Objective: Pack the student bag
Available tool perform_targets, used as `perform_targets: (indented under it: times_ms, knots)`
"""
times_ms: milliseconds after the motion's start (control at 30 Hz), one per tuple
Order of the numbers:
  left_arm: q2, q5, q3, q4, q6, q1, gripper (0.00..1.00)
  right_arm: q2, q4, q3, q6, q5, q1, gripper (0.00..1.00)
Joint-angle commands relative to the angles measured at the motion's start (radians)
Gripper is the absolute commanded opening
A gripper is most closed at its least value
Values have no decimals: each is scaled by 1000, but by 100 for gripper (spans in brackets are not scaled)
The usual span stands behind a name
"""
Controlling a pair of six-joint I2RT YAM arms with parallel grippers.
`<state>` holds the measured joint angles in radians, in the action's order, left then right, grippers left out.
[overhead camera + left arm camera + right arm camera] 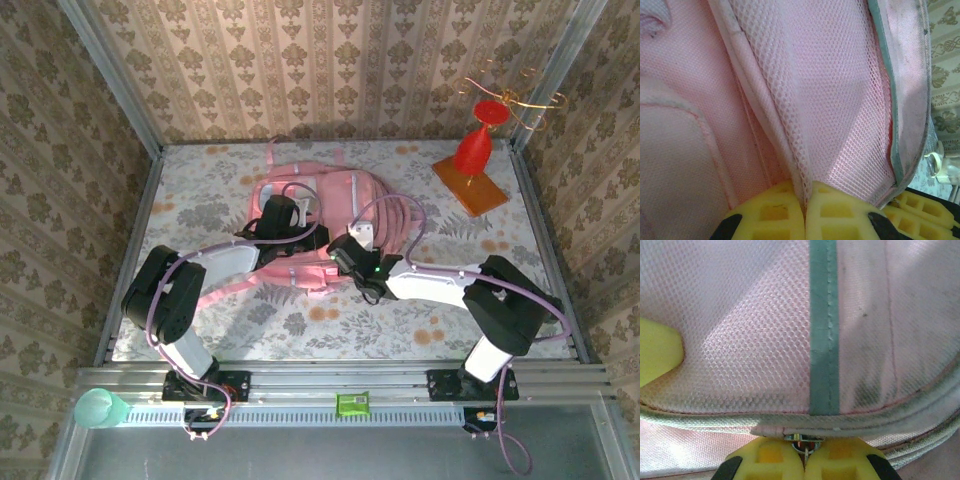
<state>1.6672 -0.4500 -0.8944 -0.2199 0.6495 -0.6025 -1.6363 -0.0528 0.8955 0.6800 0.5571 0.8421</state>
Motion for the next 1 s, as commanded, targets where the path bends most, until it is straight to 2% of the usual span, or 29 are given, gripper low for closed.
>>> perform_targets:
  times_ms: [0, 167, 333, 500, 533, 600, 667, 833, 967]
  knots:
    - [-24, -53, -3, 55, -50, -9, 0, 66, 40, -46, -30, 22, -31, 0]
    - [-49, -25, 3, 115, -109, 30, 0, 202, 62, -165, -84, -75, -113, 0]
    - [-69, 0, -2, 195, -186, 68, 0, 291, 216, -292, -190, -320, -267, 0]
    - [-96, 63, -38, 279, -274, 75, 0, 331, 279, -296, -286, -531, -287, 0]
    - [-112, 84, -44, 287, -295, 75, 4, 337, 288, -291, -289, -577, -287, 0]
    - [-153, 114, -41, 284, -332, 70, 27, 344, 303, -287, -289, -649, -287, 0]
    - [-214, 150, -27, 272, -403, 52, 42, 356, 294, -275, -288, -694, -285, 0]
    - [-351, 244, 53, 184, -711, -53, 59, 372, 248, -237, -290, -765, -285, 0]
    - [-368, 270, 90, 122, -1006, -160, 74, 374, 231, -221, -290, -805, -285, 0]
